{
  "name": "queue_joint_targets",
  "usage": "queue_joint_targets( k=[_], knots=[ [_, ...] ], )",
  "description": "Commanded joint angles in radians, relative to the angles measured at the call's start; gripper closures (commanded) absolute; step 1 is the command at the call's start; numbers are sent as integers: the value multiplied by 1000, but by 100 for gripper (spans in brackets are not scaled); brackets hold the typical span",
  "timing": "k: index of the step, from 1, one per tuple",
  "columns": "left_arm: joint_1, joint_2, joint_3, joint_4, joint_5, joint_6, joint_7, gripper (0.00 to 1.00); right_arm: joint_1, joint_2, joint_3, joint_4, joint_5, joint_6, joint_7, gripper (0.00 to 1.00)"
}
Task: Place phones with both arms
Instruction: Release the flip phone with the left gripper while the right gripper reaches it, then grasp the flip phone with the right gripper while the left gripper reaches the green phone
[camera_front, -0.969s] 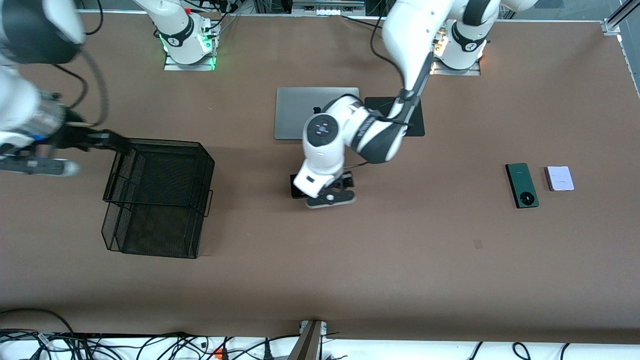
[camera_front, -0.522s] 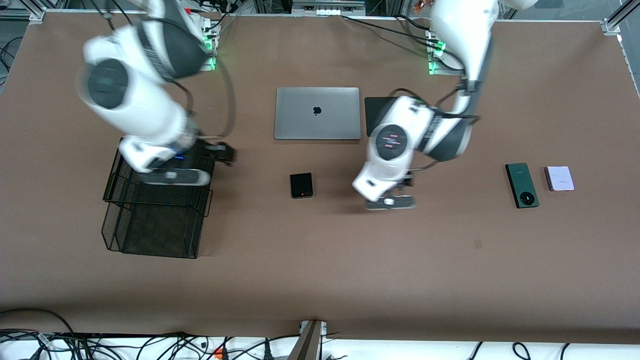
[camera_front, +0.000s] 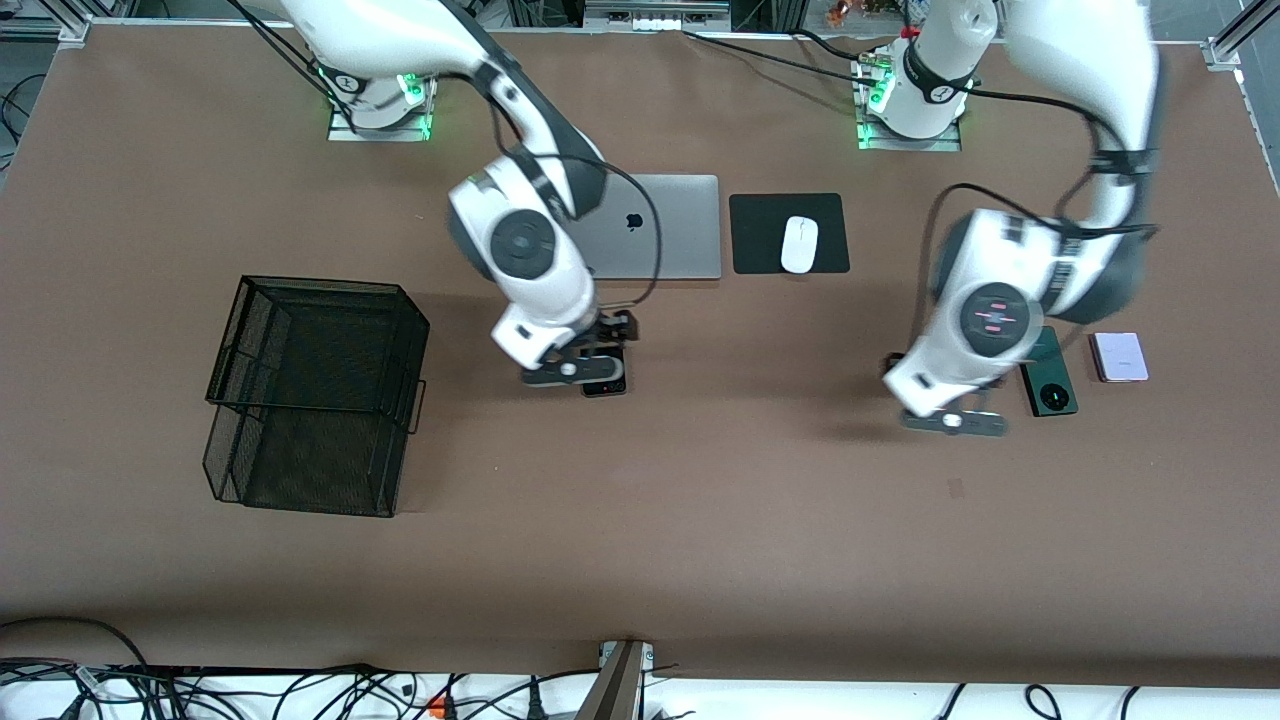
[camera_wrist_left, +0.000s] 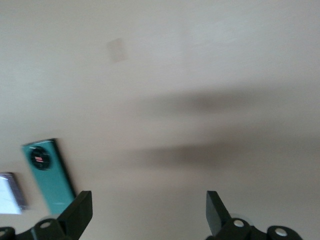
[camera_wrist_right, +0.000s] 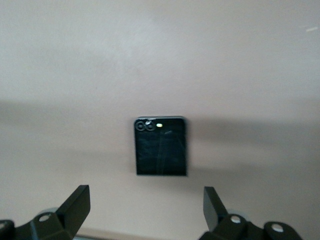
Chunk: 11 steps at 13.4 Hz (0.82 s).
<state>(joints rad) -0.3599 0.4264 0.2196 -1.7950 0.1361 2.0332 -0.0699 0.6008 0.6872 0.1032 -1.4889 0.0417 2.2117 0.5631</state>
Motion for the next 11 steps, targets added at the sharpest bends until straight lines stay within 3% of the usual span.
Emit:
queue_joint_targets(
  k=[1,5,9,11],
  knots=[
    [145,-66,-25,-49,23,21,171,0,36,48,-16,19,-26,39,3,0],
    [297,-63,-26,-84,-48,108,171,0,36,87,-16,10,-167,39,1,0],
    [377,-69,-28,-252,-65,353,171,0,30,127,-17,10,-175,100,4,0],
    [410,-60,-28,-287,-84,412,171,0,25,141,-19,10,-174,146,4,0]
  ],
)
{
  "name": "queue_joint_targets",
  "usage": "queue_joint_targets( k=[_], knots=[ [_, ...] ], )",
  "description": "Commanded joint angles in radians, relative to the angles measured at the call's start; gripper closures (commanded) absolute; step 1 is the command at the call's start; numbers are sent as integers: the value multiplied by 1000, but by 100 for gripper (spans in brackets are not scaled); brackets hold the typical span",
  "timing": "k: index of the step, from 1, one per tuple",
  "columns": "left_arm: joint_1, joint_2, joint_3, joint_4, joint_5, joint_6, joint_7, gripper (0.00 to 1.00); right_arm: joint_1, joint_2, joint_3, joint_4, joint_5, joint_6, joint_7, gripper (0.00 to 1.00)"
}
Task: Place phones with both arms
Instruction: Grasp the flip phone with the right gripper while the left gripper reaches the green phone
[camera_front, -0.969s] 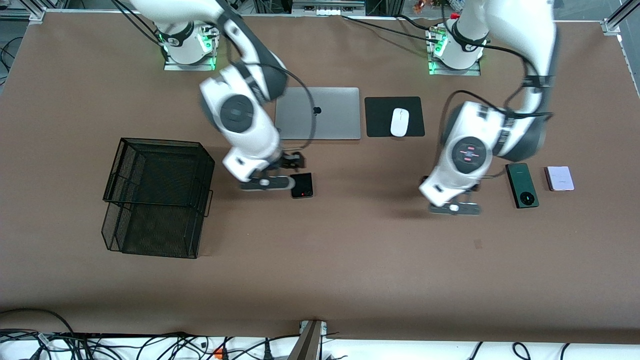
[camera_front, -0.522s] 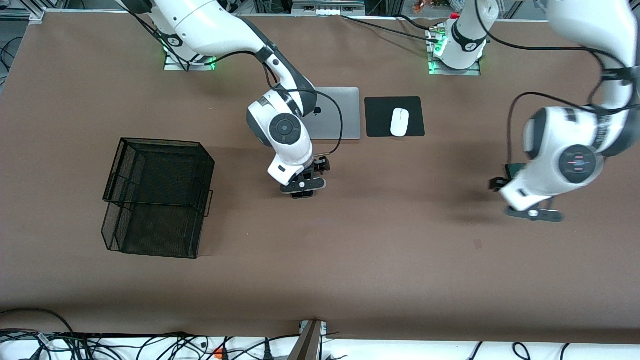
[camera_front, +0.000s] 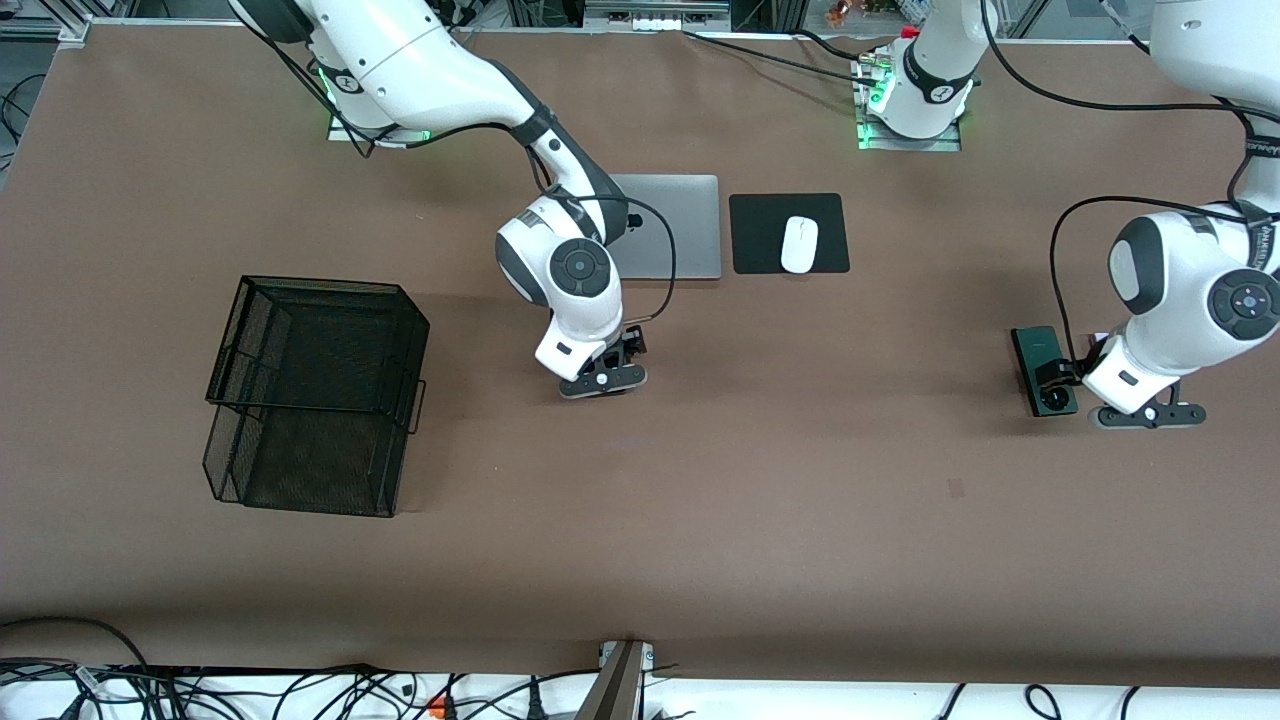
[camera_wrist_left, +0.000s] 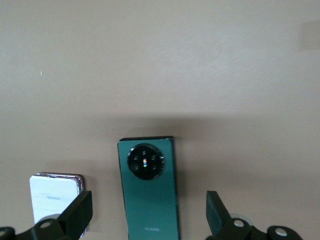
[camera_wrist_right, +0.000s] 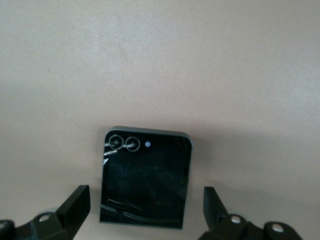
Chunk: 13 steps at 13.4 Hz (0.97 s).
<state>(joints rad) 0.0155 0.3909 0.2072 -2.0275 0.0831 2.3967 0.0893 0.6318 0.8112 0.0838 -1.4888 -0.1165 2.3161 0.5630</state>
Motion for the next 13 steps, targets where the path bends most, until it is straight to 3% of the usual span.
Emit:
queue_joint_targets(
  k=[1,9,10,12,13],
  knots=[
    [40,-15,-15,-59,-31,61,12,0,-6,19,1,10,-15,52,5,0],
    [73,46,-49,-115,-60,202,20,0,0,55,-12,10,-12,89,23,0],
    [81,54,-51,-117,-60,206,32,0,3,57,-13,10,-14,89,40,5],
    [95,55,-52,-120,-60,206,75,0,2,54,-13,10,-9,88,43,65],
    [112,57,-57,-120,-62,208,92,0,0,52,-12,10,-11,88,43,81]
  ],
)
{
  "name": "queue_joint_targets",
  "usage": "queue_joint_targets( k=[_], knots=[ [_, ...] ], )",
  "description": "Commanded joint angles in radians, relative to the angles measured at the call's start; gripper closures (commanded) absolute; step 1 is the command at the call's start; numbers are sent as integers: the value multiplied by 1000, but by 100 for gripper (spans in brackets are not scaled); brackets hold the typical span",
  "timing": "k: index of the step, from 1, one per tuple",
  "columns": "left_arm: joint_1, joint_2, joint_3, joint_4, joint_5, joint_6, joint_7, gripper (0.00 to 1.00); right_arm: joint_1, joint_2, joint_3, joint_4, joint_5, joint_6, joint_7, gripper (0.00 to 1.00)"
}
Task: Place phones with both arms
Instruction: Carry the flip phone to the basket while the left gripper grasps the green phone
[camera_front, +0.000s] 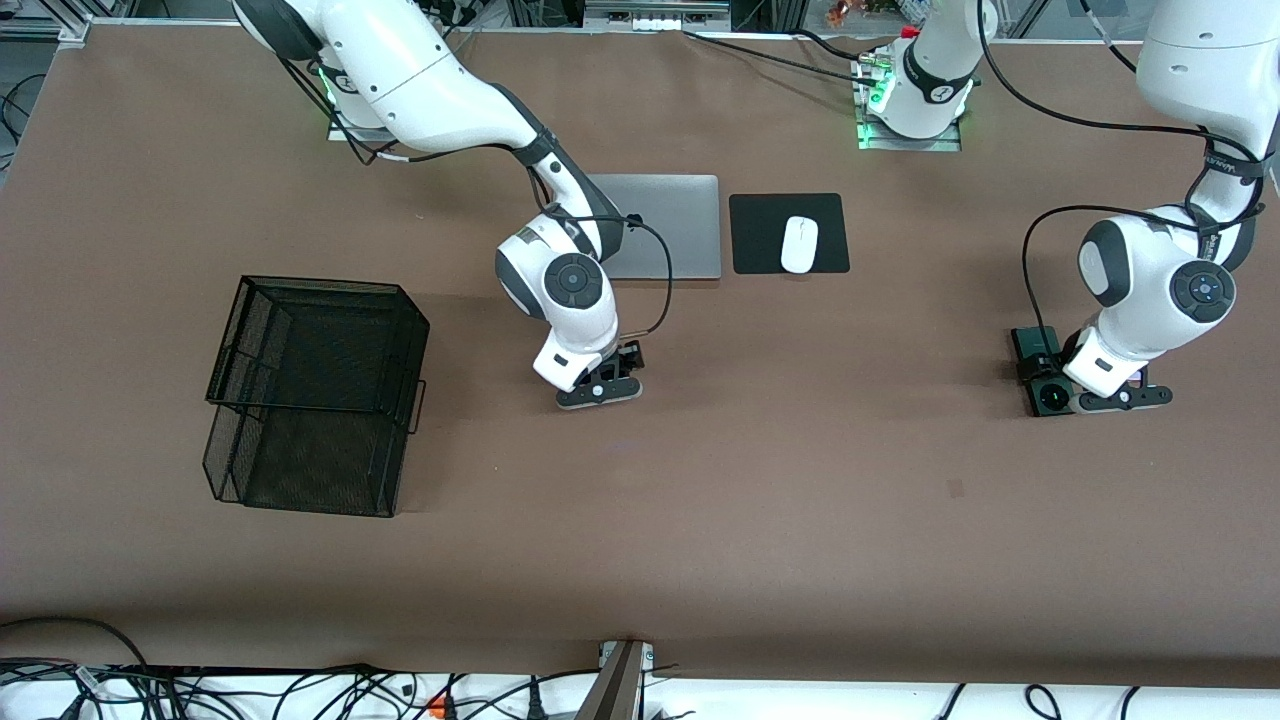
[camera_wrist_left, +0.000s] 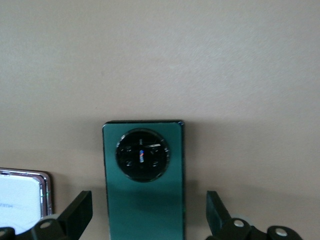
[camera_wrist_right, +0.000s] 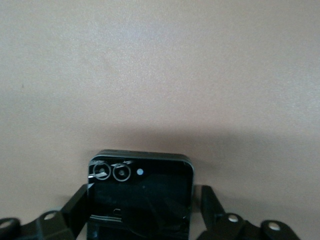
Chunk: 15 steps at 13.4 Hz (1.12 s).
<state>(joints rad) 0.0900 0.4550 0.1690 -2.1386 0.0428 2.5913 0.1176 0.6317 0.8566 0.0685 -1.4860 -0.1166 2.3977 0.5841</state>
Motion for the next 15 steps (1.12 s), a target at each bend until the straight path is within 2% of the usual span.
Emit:
queue_joint_targets(
  k=[1,2,3,4,6,10,12,15],
  knots=[
    [71,5,-60,-9,-21,16,66,0,-1,-1,2,9,-12,1,19,86],
    [135,10,-119,-9,-21,42,66,0,-3,-13,1,9,-12,-8,19,96],
    [204,25,-191,-9,-21,55,71,0,-9,-42,-10,10,-11,-50,19,100],
    [256,33,-235,-9,-21,58,77,0,-9,-98,-44,13,-9,-128,17,100],
    [266,40,-240,-9,-20,64,93,0,-10,-221,-122,9,-9,-256,8,100],
    [269,47,-240,-9,-20,67,97,0,-12,-399,-269,-17,-9,-506,-41,100],
    [277,50,-238,-23,-18,85,97,0,-13,-506,-361,-119,-6,-538,-168,100],
    [287,51,-240,-46,-12,118,99,0,-15,-658,-490,-352,-3,-449,-320,100]
  ],
)
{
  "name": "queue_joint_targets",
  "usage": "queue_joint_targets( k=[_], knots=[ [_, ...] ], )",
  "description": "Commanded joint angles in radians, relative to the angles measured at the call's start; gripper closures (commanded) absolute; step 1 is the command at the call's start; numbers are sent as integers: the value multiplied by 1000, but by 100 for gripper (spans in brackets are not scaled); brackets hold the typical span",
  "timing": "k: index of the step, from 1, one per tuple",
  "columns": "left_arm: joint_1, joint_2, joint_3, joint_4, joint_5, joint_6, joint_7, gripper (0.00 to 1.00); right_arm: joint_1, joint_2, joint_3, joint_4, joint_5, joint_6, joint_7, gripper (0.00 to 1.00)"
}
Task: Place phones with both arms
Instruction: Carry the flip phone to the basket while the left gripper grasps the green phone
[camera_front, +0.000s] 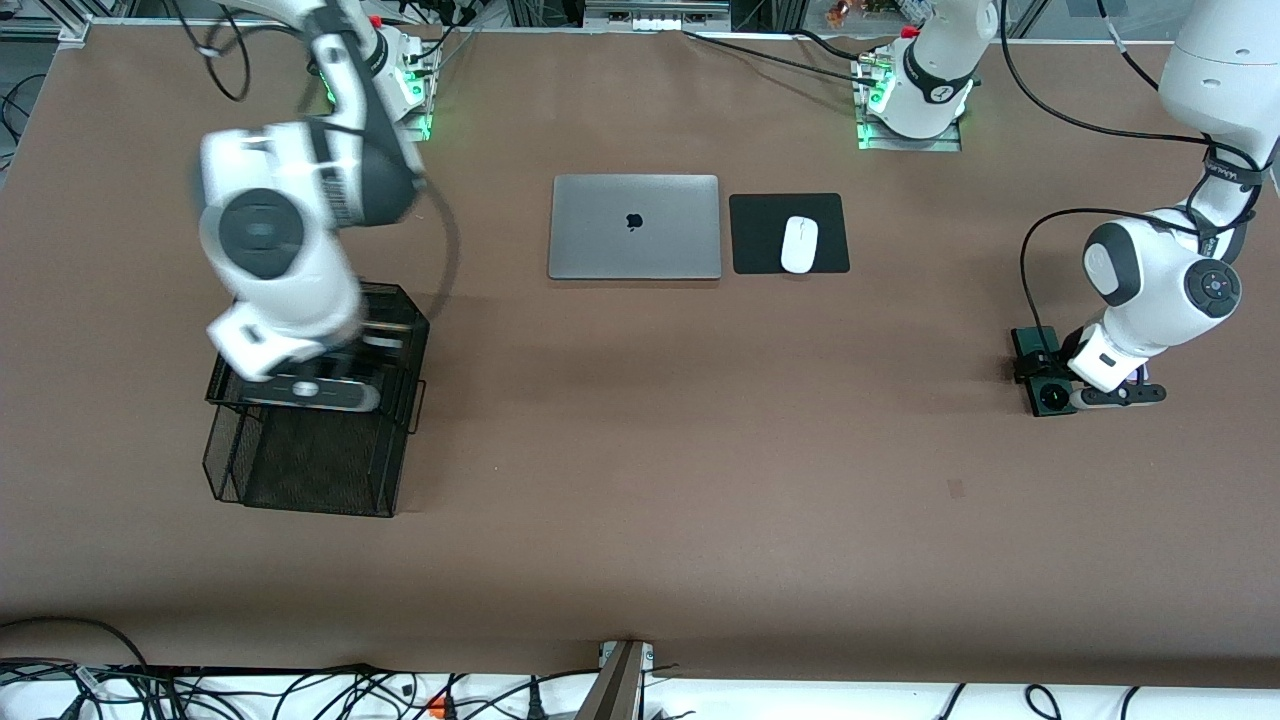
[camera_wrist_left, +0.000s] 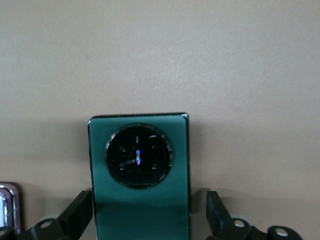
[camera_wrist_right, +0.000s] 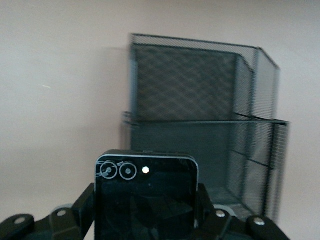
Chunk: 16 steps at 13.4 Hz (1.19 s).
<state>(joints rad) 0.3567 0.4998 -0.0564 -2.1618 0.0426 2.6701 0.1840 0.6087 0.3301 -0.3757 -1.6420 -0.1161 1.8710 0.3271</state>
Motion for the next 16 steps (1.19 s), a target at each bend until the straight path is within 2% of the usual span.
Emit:
queue_joint_targets(
  k=[1,4,6,7,10,11,12,16],
  knots=[
    [22,14,-13,-30,-12,59,32,0,8,-178,-77,-291,-4,146,-95,100],
    [22,22,-13,-30,-12,68,32,0,8,-256,-176,-529,-4,393,-213,100],
    [22,26,-13,-27,-12,70,31,0,10,-279,-186,-628,-4,491,-215,100],
    [21,29,-13,-24,-12,70,29,17,8,-279,-206,-651,-4,532,-215,100],
    [21,39,-13,-20,-12,68,20,80,8,-267,-236,-662,-4,568,-221,100],
    [21,39,-13,-18,-12,65,19,94,6,-258,-242,-662,-4,583,-221,100],
    [21,37,-13,-13,-12,60,14,100,6,-250,-247,-665,-4,599,-221,100],
    [19,20,-14,45,-12,-31,11,100,6,-214,-247,-670,64,662,-218,97]
  ],
)
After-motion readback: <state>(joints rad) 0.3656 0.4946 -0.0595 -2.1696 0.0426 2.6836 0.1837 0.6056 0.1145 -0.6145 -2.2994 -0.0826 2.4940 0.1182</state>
